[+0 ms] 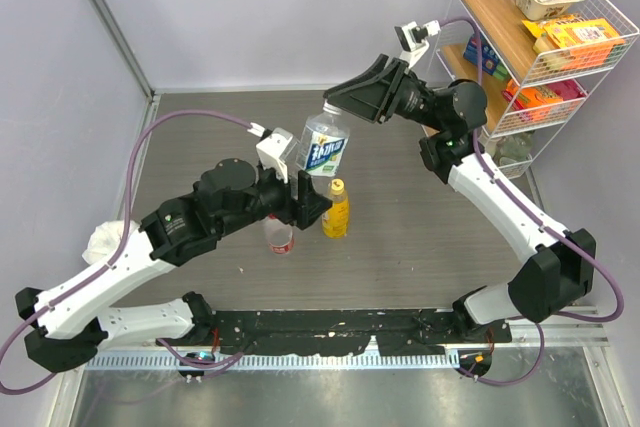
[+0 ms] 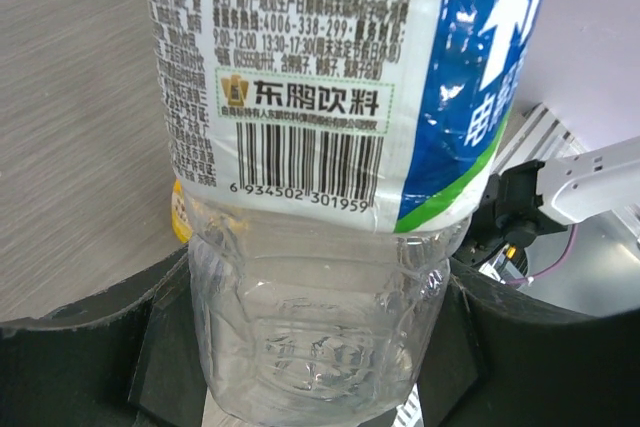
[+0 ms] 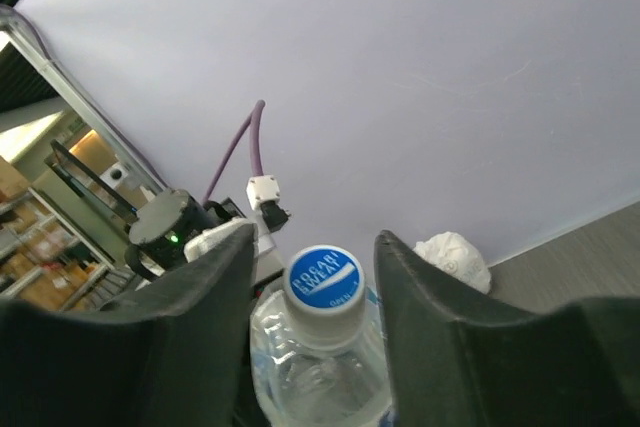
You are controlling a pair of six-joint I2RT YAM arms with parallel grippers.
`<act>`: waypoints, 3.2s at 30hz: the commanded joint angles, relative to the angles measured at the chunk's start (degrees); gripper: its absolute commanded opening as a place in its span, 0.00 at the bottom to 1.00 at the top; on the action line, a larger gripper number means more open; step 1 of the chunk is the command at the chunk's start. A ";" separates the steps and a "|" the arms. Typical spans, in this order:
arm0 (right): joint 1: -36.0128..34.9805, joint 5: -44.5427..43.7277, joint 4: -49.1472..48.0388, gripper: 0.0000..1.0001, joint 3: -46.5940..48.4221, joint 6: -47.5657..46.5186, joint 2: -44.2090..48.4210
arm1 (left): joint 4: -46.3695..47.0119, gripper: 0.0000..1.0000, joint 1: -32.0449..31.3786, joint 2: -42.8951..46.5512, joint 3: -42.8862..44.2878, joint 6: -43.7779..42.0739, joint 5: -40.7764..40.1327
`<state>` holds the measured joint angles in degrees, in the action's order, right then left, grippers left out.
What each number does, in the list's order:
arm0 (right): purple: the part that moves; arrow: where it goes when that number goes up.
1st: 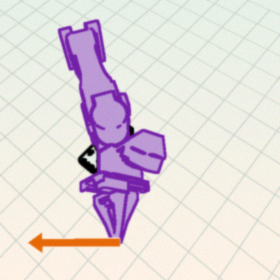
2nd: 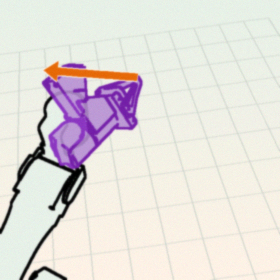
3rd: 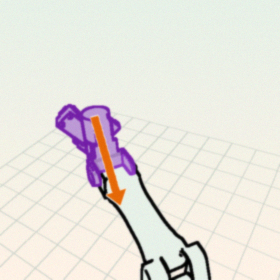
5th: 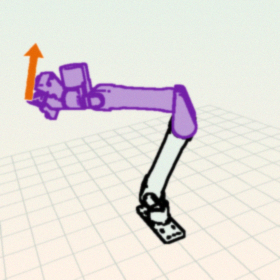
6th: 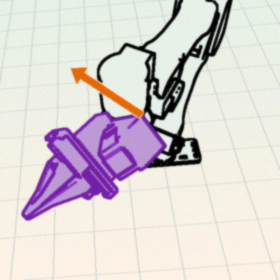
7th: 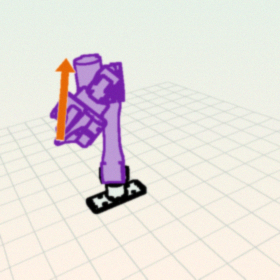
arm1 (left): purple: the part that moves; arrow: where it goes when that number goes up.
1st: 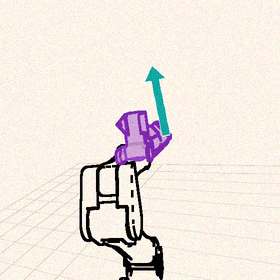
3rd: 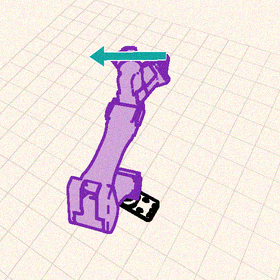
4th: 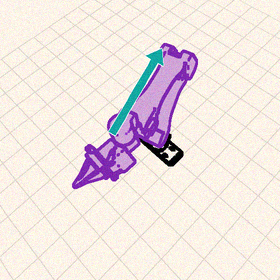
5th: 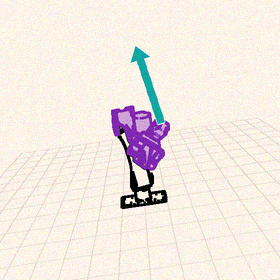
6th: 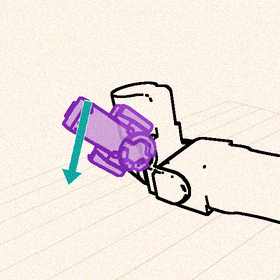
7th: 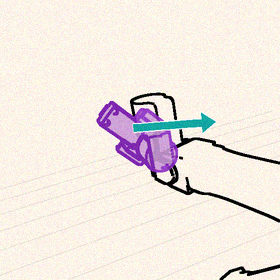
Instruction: Unscrew the bottle caps
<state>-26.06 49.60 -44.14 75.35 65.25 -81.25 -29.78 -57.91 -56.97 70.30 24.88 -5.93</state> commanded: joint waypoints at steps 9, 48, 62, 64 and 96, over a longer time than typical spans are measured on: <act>1.37 -11.80 18.54 1.00 4.18 -10.66 5.31 | -3.44 0.00 -0.01 0.19 -0.34 -1.59 -2.50; -8.74 -28.78 60.23 0.82 24.76 -18.06 -9.28 | -20.49 0.00 -0.01 -12.11 9.32 -2.56 -32.92; -8.92 -28.25 59.17 0.18 23.35 -17.00 -9.89 | -20.67 0.00 -0.01 -12.46 9.41 -2.21 -31.60; -8.92 -27.90 58.47 0.02 23.00 -17.26 -9.63 | -20.67 0.00 -0.01 -12.03 9.24 -2.12 -31.60; -3.47 3.22 4.61 0.02 5.07 -7.34 3.65 | -2.66 0.00 -0.01 -3.59 1.42 2.89 7.32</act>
<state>-29.26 45.63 -24.36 81.01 51.88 -80.38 -36.29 -57.65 -59.75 73.78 26.96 -8.51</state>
